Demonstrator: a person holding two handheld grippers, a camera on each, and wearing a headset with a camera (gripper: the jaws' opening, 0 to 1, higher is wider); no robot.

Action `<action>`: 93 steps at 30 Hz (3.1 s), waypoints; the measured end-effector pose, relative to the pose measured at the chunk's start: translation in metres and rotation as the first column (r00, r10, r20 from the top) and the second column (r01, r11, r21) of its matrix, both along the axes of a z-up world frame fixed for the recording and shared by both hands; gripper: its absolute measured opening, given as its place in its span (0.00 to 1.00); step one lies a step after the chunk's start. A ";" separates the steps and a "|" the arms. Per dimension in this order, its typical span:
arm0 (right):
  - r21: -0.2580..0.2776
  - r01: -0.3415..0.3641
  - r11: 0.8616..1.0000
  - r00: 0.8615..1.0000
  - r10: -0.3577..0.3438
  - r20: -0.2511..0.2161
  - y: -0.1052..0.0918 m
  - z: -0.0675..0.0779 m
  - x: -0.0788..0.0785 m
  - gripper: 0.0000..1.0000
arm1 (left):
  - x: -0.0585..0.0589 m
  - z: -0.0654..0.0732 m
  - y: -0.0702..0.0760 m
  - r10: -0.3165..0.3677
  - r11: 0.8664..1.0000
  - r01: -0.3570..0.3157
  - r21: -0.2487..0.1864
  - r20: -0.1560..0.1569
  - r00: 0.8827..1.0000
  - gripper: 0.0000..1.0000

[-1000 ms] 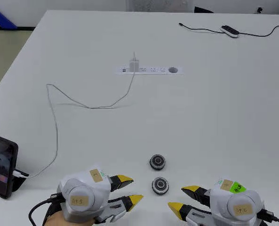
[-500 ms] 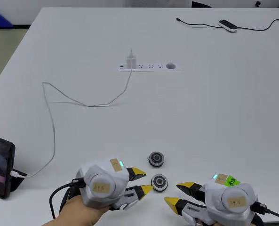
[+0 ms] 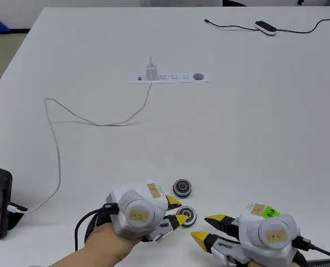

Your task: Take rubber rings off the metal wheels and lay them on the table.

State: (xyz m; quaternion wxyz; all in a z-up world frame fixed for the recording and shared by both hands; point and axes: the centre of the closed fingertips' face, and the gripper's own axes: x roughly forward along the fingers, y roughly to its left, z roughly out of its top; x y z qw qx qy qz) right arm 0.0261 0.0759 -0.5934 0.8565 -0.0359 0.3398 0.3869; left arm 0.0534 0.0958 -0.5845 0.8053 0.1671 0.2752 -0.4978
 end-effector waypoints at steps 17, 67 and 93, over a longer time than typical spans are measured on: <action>0.032 0.029 0.999 0.999 -0.029 -0.018 0.001 -0.002 0.004 0.28 | 0.002 -0.012 -0.006 -0.046 0.997 0.046 0.057 -0.005 0.999 0.15; 0.246 0.398 0.884 0.876 -0.286 -0.389 -0.003 -0.016 0.023 0.19 | -0.001 -0.019 -0.007 -0.084 0.994 0.083 0.077 0.006 0.996 0.13; 0.303 0.515 0.802 0.792 -0.310 -0.526 0.003 -0.020 0.027 0.19 | 0.000 -0.018 -0.007 -0.090 0.994 0.089 0.071 0.012 0.996 0.13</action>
